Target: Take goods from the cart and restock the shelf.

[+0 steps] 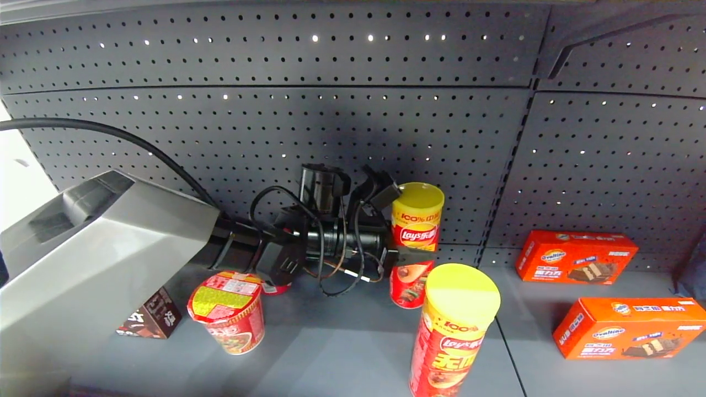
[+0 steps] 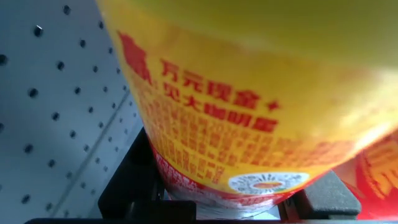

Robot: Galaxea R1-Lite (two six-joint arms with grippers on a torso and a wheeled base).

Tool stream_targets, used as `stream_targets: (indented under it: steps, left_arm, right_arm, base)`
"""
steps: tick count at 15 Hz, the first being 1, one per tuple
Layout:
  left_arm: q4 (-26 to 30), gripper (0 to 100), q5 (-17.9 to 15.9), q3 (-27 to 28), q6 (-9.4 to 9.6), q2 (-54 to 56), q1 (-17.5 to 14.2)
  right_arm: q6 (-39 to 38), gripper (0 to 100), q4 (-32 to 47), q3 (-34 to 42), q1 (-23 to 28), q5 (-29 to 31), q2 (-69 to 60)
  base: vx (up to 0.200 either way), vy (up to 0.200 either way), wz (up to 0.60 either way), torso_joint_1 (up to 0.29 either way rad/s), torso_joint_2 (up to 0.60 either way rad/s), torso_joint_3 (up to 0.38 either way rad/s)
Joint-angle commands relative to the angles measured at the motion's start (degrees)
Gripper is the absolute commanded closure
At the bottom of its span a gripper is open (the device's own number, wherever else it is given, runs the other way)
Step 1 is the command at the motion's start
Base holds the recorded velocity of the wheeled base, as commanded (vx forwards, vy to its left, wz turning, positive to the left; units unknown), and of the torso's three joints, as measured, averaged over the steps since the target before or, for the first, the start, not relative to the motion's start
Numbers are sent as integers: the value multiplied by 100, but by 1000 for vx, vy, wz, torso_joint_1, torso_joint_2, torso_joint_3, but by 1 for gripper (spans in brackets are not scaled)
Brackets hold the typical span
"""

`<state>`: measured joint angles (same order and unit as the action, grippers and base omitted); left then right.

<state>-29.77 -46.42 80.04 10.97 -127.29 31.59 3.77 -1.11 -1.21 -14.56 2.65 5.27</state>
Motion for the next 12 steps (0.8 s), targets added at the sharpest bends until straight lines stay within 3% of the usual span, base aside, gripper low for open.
stream_targets:
  steps: [1, 9, 10, 12]
  left_arm:
    - [15, 100, -7, 143, 1, -138, 14]
    - [15, 100, 2, 117, 10, -252, 49]
    - [15, 0, 2, 117, 10, -270, 49]
    - [6, 0, 2, 117, 10, -314, 58]
  right_arm:
    - [-8, 0, -3, -2, -3, 8, 27]
    - [-25, 0, -3, -2, -3, -1, 18]
    - [-34, 0, -3, -2, -3, -1, 18]
    - [-25, 0, -3, -2, -3, -1, 18]
  base:
    - [0, 0, 0, 0, 0, 0]
    - [0, 0, 0, 0, 0, 0]
    - [0, 0, 0, 0, 0, 0]
    - [0, 0, 0, 0, 0, 0]
